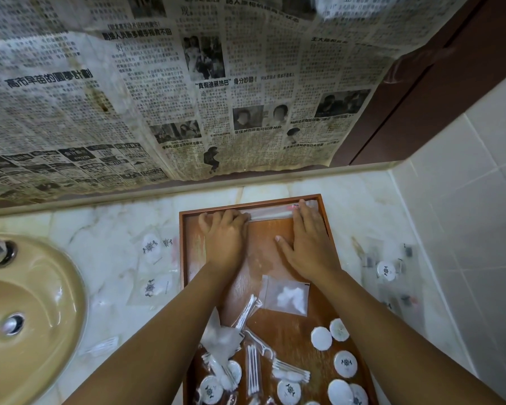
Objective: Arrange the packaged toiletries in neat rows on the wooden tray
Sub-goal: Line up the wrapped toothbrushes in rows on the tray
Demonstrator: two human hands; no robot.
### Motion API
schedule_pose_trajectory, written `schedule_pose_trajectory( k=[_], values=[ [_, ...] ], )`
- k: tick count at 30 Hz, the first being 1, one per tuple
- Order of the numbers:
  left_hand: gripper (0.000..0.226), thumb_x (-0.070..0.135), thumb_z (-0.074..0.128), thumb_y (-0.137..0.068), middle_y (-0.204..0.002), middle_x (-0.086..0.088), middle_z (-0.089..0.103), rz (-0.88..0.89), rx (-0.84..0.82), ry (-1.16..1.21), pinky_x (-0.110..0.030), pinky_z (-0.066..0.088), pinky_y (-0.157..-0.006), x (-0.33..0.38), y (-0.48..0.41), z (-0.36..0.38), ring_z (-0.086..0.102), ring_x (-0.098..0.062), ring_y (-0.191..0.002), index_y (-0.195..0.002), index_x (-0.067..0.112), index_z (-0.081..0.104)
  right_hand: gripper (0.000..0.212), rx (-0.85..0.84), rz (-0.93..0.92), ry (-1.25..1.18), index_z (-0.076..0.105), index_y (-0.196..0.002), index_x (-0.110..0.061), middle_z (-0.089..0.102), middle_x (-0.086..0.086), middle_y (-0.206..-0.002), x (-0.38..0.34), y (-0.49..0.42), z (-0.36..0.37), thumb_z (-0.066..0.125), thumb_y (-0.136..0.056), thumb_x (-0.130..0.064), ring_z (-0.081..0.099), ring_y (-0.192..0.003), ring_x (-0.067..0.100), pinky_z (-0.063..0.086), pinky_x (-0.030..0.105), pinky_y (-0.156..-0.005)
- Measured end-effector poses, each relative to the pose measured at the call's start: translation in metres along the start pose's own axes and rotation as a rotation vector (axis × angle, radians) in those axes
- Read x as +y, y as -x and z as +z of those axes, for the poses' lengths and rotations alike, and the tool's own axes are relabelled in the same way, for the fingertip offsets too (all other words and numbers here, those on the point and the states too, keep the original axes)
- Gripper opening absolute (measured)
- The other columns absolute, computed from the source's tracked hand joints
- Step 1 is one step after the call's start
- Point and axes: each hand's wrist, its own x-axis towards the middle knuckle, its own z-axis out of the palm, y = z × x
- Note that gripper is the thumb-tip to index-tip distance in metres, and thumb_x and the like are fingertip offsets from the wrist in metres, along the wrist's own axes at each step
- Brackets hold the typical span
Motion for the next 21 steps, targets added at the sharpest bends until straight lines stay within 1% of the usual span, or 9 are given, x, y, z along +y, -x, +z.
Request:
schedule_pose_trajectory(
  k=[3,5,7,9,12,15,17,19,21],
  values=[
    [0.021,0.02,0.067,-0.095,-0.107,0.005,0.071,0.019,-0.045,-0.04,-0.056,0.03,-0.104,0.0,0.0,-0.002,0.059,-0.025,-0.102,-0.111,0.029,0.076,0.084,-0.081,-0.01,0.008,-0.005,-0.163,-0.019,-0.012,-0.002,-0.17,-0.001,0.002,-0.003,0.026,-0.101,-0.067,-0.016,-0.155,0.019,-0.005,0.037,-0.124],
    [0.02,0.025,0.066,-0.095,-0.109,0.002,0.071,0.026,-0.066,-0.045,-0.056,0.031,-0.104,0.004,0.0,-0.009,0.059,-0.028,-0.103,-0.112,0.027,0.076,0.083,-0.092,-0.01,-0.026,-0.005,-0.163,-0.019,-0.013,-0.002,-0.17,-0.001,0.004,-0.004,0.026,-0.102,-0.067,-0.016,-0.155,0.018,-0.001,0.038,-0.126],
    [0.027,0.032,0.061,-0.094,-0.115,-0.001,0.07,0.027,-0.086,-0.041,-0.055,0.033,-0.105,0.01,0.002,-0.019,0.059,-0.029,-0.107,-0.116,0.023,0.074,0.082,-0.061,-0.022,-0.08,0.001,-0.163,-0.021,-0.01,-0.003,-0.171,0.0,0.009,-0.009,0.03,-0.101,-0.066,-0.013,-0.156,0.017,0.007,0.039,-0.125],
    [0.038,0.036,0.055,-0.093,-0.125,-0.005,0.066,0.041,-0.107,-0.01,-0.052,0.037,-0.103,0.017,0.008,-0.032,0.057,-0.032,-0.113,-0.124,0.019,0.07,0.076,0.021,-0.053,-0.122,0.015,-0.162,-0.023,0.002,-0.003,-0.171,0.0,0.02,-0.019,0.038,-0.101,-0.061,-0.002,-0.157,0.018,0.017,0.038,-0.123],
    [0.039,0.028,0.061,-0.094,-0.136,-0.013,0.059,0.11,-0.149,0.108,-0.048,0.045,-0.102,0.031,0.024,-0.047,0.054,-0.035,-0.121,-0.129,0.01,0.065,0.059,0.13,-0.059,-0.199,0.04,-0.152,-0.021,0.029,-0.002,-0.163,0.004,0.05,-0.038,0.052,-0.101,-0.049,0.027,-0.149,0.018,0.037,0.036,-0.113],
    [0.039,0.024,0.063,-0.096,-0.138,-0.016,0.057,0.207,-0.226,0.188,-0.046,0.046,-0.105,0.057,0.044,-0.056,0.053,-0.036,-0.127,-0.131,0.005,0.063,0.047,0.212,0.02,-0.274,0.053,-0.142,-0.02,0.048,-0.002,-0.148,0.019,0.093,-0.045,0.058,-0.099,-0.039,0.045,-0.135,0.017,0.047,0.035,-0.105],
    [0.043,0.026,0.059,-0.099,-0.145,-0.015,0.054,0.308,-0.283,0.224,-0.045,0.045,-0.107,0.081,0.056,-0.053,0.051,-0.035,-0.132,-0.138,0.008,0.059,0.038,0.304,0.087,-0.292,0.061,-0.132,-0.019,0.058,0.0,-0.136,0.035,0.124,-0.042,0.063,-0.097,-0.033,0.054,-0.124,0.02,0.05,0.034,-0.098],
    [0.05,0.033,0.049,-0.105,-0.161,-0.009,0.037,0.415,-0.377,0.218,-0.043,0.035,-0.119,0.106,0.068,-0.045,0.033,-0.03,-0.149,-0.151,0.016,0.045,0.031,0.366,0.2,-0.33,0.066,-0.124,-0.018,0.064,0.003,-0.127,0.053,0.153,-0.037,0.068,-0.094,-0.027,0.058,-0.118,0.023,0.049,0.035,-0.097],
    [0.058,0.043,0.034,-0.108,-0.169,-0.001,0.014,0.523,-0.498,0.166,-0.04,0.014,-0.127,0.13,0.076,-0.034,0.008,-0.023,-0.157,-0.161,0.022,0.024,0.028,0.394,0.325,-0.352,0.068,-0.12,-0.017,0.066,0.004,-0.122,0.073,0.176,-0.032,0.07,-0.093,-0.025,0.059,-0.115,0.025,0.051,0.038,-0.098]
  ],
)
